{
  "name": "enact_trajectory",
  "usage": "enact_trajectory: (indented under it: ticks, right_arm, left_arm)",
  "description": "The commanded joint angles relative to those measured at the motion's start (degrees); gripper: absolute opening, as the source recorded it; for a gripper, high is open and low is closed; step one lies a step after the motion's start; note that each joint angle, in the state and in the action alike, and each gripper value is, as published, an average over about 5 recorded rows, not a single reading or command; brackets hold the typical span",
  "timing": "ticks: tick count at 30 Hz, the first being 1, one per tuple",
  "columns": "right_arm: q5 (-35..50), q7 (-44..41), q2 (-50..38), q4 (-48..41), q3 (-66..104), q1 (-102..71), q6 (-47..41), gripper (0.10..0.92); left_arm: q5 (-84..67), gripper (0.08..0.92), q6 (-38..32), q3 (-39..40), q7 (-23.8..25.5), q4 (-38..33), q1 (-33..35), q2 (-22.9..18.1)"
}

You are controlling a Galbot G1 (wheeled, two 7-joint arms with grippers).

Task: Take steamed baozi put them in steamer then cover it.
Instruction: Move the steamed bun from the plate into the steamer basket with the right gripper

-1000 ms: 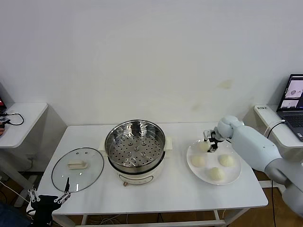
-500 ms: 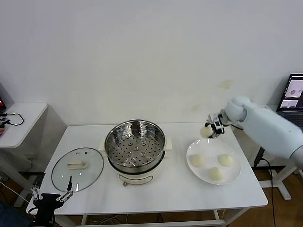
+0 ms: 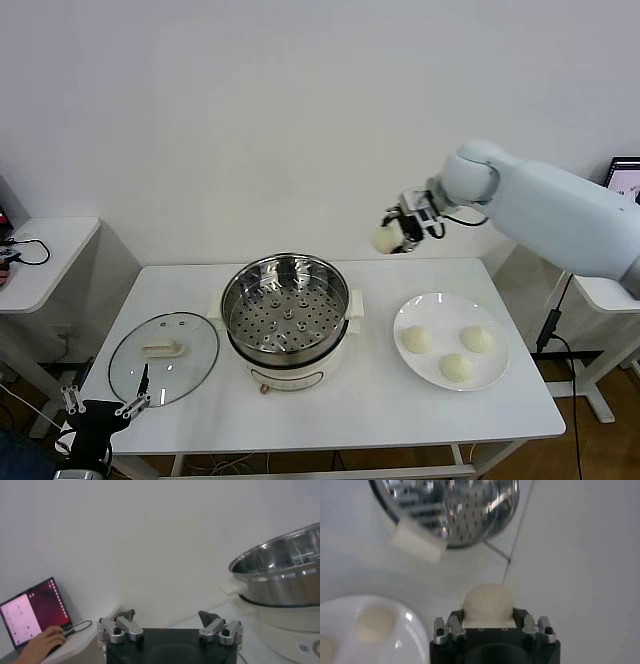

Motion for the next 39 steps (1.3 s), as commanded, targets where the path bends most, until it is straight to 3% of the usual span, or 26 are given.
enact_trajectory:
  ticks: [1,10,23,39]
  right_arm:
    - [4.58,2.93,12.87,-0.46,-7.8,5.93,4.63,0.618]
    - [-2.34,6.61,22.56,-7.92,-10.28,1.25,14.08,0.619]
    - [-21.44,10.85,28.47,-19.71,-8.86,-6.93,27.82,0.619]
    - [-33.5,13.96,31.3,-25.66,-6.49,-10.72,33.57,0.638]
  left_arm:
    - [-0.27,0.823,0.06,-0.19,0.04,0.09,-0.38,0.28]
    - [-0.36,0.823,0.02,-0.49,0.15,0.13,-1.47,0.14]
    - [-0.35,0.823,0.36,-0.61,0.44,-1.16,-1.89,-0.34]
    - [-0.33,0.823,0.21,-0.66,0.33,-1.44,-1.49,-0.8]
